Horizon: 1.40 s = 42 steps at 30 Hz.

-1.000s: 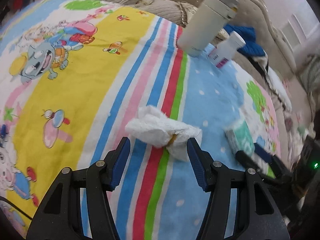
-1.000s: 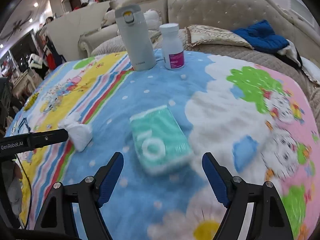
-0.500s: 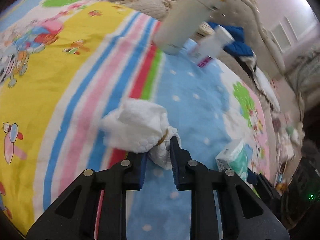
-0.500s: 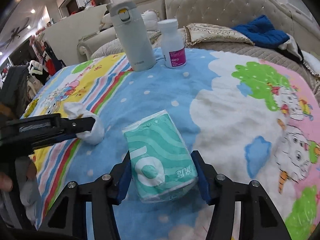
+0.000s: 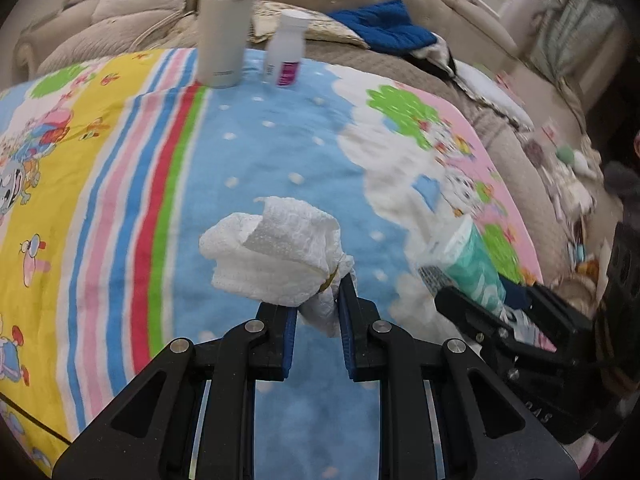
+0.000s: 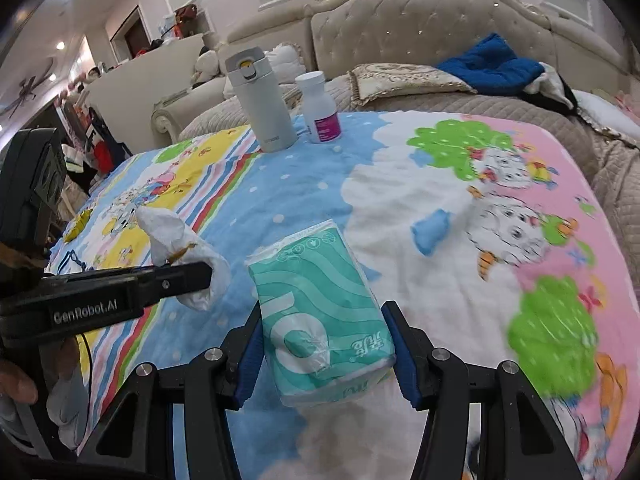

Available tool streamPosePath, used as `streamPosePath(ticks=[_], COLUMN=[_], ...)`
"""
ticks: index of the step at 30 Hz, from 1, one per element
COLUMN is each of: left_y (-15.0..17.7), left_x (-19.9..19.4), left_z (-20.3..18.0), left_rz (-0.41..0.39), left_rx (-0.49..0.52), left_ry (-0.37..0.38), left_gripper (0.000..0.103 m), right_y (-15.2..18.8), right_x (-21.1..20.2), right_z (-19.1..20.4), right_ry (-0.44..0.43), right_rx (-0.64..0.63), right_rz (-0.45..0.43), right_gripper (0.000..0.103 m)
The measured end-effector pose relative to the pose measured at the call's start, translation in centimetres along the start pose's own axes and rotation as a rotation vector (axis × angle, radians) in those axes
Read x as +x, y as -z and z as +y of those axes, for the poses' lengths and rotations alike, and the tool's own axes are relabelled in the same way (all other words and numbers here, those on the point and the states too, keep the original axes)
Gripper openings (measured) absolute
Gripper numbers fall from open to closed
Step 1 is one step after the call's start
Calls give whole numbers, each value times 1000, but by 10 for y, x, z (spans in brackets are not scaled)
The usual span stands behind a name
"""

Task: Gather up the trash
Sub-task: 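Carry tissue and tissue pack over the black bin and open both tools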

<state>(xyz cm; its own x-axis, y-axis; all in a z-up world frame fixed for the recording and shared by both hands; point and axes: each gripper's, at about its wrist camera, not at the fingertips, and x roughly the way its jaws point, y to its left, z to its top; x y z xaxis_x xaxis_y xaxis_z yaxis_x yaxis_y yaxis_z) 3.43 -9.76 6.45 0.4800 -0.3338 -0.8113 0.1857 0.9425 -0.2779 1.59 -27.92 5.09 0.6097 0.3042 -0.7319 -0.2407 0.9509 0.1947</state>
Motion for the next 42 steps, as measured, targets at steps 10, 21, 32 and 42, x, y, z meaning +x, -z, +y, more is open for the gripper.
streamPosePath(ticks=[10,21,32,42], left_y=[28,42,56,68], left_x=[-8,-14,-3,11], left_z=[-39,-75,-140,-213], left_rz=[0,-8,15,51], left_rx=[85,151,243,330], left_ry=[11,34,108,200], left_gripper=[17,17,17,17], right_y=[31,51,77,106], right_x=[-36,-67,-102,-146], right_z=[-22,-38,-78,-134], right_ry=[55,93,165,260], right_rx=[66,112,182,271], right_rz=[-6,-36,-55,-80], right_gripper=[54,54,54,54])
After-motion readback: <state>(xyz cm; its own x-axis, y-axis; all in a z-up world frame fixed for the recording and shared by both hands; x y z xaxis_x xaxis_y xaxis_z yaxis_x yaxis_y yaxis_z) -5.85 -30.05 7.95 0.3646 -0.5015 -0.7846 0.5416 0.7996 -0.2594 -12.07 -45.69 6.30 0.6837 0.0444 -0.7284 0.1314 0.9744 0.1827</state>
